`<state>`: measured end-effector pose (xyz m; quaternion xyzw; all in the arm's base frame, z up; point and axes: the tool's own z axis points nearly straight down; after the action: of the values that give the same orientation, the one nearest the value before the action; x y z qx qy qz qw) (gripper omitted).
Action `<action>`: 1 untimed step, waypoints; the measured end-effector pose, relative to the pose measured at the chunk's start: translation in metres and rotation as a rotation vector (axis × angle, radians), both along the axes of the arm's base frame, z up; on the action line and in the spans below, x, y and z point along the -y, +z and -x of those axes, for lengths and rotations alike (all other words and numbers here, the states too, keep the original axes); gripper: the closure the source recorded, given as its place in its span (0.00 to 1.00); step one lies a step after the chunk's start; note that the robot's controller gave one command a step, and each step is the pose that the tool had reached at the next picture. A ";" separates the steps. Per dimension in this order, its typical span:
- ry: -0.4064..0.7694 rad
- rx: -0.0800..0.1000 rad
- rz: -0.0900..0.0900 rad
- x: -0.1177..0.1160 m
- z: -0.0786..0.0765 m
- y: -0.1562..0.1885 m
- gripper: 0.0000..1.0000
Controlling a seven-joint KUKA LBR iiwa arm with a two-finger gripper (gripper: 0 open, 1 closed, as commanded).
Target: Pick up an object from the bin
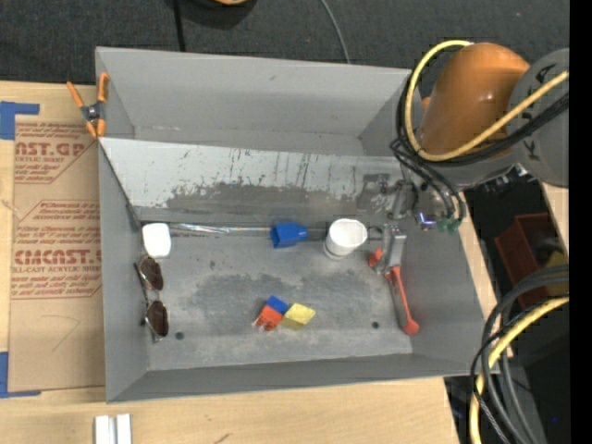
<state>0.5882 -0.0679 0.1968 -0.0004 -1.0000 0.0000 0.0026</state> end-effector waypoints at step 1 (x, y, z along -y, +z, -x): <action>0.001 0.008 0.001 0.000 -0.001 0.005 0.00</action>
Offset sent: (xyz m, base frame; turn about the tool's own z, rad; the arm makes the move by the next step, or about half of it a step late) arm -0.0167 -0.0126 -0.0649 -0.0239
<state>0.5897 -0.0676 0.2019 0.0002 -1.0000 0.0003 -0.0013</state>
